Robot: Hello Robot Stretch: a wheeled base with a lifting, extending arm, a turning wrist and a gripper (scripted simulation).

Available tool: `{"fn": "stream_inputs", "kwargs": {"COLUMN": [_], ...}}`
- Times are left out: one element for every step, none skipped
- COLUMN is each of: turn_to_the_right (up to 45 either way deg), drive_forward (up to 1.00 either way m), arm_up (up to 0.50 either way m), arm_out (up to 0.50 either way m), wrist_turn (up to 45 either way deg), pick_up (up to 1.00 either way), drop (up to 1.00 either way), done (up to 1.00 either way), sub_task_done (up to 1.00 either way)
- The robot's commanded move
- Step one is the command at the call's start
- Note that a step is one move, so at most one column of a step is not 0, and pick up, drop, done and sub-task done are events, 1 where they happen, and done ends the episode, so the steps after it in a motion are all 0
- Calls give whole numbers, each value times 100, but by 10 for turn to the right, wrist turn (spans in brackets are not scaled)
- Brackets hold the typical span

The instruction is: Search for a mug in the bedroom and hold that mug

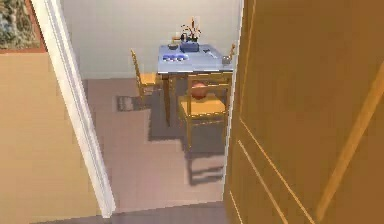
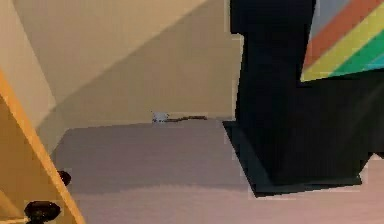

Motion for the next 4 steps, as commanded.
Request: {"fn": "stream_inputs", "kwargs": {"turn_to_the_right": [0,60,0,60], "drive_forward": [100,0,30,0], "arm_up": [0,0,0,0], "arm_out": [0,0,0,0], "wrist_turn": [0,0,0,0], "pick_up": [0,0,0,0], "drop": [0,0,0,0], "done": [0,0,0,0], "sub_task_done": [0,0,0,0]}}
